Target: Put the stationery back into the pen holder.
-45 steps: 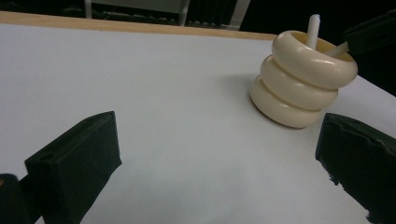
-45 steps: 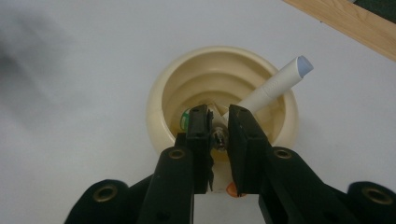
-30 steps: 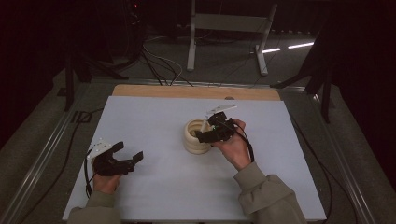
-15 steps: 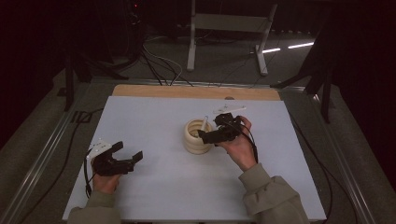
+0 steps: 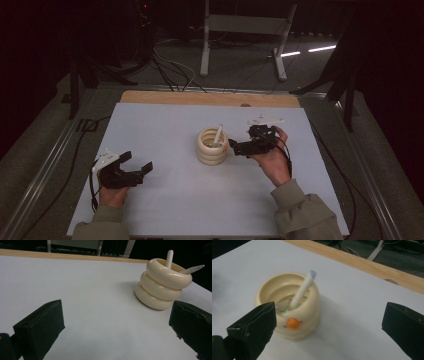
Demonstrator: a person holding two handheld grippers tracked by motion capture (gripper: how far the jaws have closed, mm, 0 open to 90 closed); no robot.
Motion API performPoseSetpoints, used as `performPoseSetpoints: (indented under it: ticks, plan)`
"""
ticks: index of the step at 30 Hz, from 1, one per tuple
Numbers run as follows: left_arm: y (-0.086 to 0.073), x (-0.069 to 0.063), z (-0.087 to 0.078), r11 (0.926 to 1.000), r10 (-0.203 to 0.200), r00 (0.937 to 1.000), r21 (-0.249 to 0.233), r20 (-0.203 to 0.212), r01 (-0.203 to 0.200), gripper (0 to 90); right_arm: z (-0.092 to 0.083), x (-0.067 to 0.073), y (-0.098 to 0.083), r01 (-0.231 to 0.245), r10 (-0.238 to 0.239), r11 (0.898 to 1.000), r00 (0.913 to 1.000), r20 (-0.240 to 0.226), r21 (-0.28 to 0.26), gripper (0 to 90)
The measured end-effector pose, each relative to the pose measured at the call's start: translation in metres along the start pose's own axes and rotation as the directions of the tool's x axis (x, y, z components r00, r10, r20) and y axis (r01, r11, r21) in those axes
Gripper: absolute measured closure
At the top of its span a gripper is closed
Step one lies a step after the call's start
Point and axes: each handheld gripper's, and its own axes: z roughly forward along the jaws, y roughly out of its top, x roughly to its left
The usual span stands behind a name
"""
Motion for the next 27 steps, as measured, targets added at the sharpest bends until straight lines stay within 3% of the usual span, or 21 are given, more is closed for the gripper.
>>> performPoseSetpoints:
  ticks: [8, 18, 27]
  plan:
    - [0.000, -0.001, -0.001, 0.9999, 0.008, 0.9999, -0.010, -0.011, -0.008, 0.2, -0.016, -0.019, -0.015, -0.008, 0.010, 0.999, 0.9996, 0.028, -0.044, 0.2]
    - [0.000, -0.003, -0.002, 0.9996, 0.023, 0.9996, -0.018, -0.019, -0.023, 0.2, -0.035, -0.039, -0.049, -0.005, 0.011, 0.995, 0.9978, 0.065, -0.098, 0.3]
    - [0.001, -0.007, -0.002, 0.9975, 0.065, 0.9972, -0.025, -0.037, -0.066, 0.2, -0.045, -0.046, -0.075, -0.004, 0.017, 0.991, 0.9958, 0.090, -0.137, 0.3]
